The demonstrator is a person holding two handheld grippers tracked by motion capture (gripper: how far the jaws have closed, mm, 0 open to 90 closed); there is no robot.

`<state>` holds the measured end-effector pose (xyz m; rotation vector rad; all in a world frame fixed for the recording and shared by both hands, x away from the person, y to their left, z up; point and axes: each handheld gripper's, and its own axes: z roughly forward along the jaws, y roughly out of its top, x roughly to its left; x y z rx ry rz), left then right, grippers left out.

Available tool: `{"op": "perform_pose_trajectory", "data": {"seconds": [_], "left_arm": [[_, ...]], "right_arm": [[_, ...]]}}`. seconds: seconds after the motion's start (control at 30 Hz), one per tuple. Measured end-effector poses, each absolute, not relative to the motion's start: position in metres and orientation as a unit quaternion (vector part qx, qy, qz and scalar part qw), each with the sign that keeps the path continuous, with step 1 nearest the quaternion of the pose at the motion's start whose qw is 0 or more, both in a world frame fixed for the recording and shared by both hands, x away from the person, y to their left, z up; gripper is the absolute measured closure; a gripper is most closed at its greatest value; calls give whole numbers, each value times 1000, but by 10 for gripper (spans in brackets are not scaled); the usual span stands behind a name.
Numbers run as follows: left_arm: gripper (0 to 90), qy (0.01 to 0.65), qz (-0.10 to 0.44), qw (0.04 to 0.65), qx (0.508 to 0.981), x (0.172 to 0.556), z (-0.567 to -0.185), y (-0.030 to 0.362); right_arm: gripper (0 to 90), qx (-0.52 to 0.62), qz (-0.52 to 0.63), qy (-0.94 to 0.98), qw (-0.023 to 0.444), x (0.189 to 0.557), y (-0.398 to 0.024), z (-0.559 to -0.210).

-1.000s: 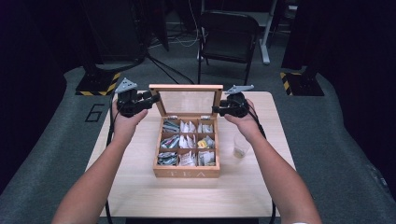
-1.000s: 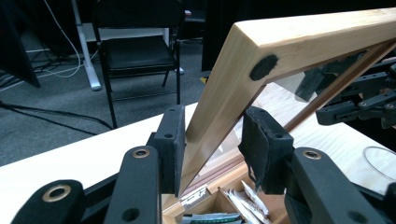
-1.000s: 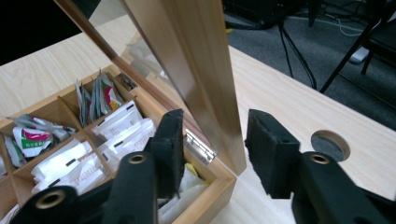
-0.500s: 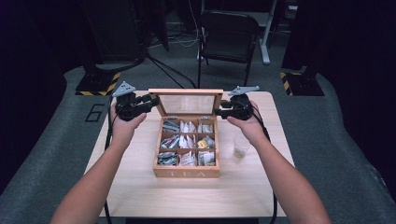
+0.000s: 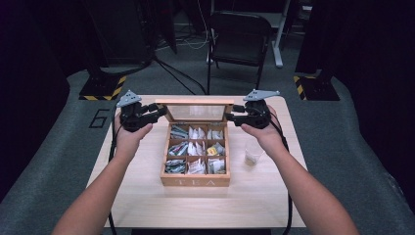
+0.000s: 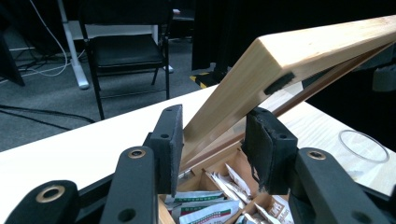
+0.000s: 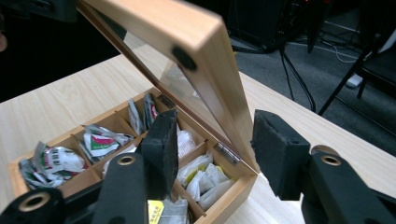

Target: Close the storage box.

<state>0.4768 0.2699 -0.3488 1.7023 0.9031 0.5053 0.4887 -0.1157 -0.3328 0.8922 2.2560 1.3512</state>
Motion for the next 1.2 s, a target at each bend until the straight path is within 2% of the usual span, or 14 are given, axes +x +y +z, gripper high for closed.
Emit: {"op": "perform_pose_trajectory", "data": {"seconds": [0.13,0.5,1.2], "left_arm": [[573,377,215,544,719,473,-351,270],[566,371,212,543,723,465,-356,271],[543,356,212,541,732,443,-357,273]], "right_arm": [[549,303,481,802,183,482,-117,-328],[548,301,487,796,196,472,-114,-324],[551,304,495,793,186,460,-114,-336]]}}
